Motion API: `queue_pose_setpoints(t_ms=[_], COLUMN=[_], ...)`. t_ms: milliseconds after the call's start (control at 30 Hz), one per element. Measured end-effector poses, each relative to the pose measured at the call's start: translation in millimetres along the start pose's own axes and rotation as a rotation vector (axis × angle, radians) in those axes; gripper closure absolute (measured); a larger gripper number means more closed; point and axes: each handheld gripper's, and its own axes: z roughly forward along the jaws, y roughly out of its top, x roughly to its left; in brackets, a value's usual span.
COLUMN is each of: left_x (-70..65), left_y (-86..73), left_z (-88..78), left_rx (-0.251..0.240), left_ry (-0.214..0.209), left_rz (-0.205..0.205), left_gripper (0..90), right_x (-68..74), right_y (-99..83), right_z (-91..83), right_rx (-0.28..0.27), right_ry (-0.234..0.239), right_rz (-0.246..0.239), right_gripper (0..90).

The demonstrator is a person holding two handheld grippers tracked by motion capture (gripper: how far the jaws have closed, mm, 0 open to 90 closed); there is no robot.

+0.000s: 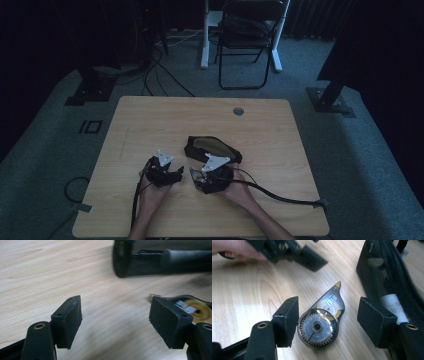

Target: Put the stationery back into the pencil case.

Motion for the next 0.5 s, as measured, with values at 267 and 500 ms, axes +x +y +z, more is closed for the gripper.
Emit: queue_pose_setpoints(t_ms=[267, 500], left_x=[13.0, 19.8], left_y=[1.2, 2.2], left_z=[7.2, 11.9], left_rx=[0.013, 0.03], left_ry=[0.03, 0.057], left_rz=[-0.028, -0.04], left_gripper=[26.8, 26.9], right_x=[0.5, 1.8], right_y=[-6.1, -7.3], right_z=[13.6, 19.2], right_rx=[0.033, 0.037], right_ry=[-0.026, -0.015], right_rz=[0.006, 0.019], right_gripper=[31.1, 29.9])
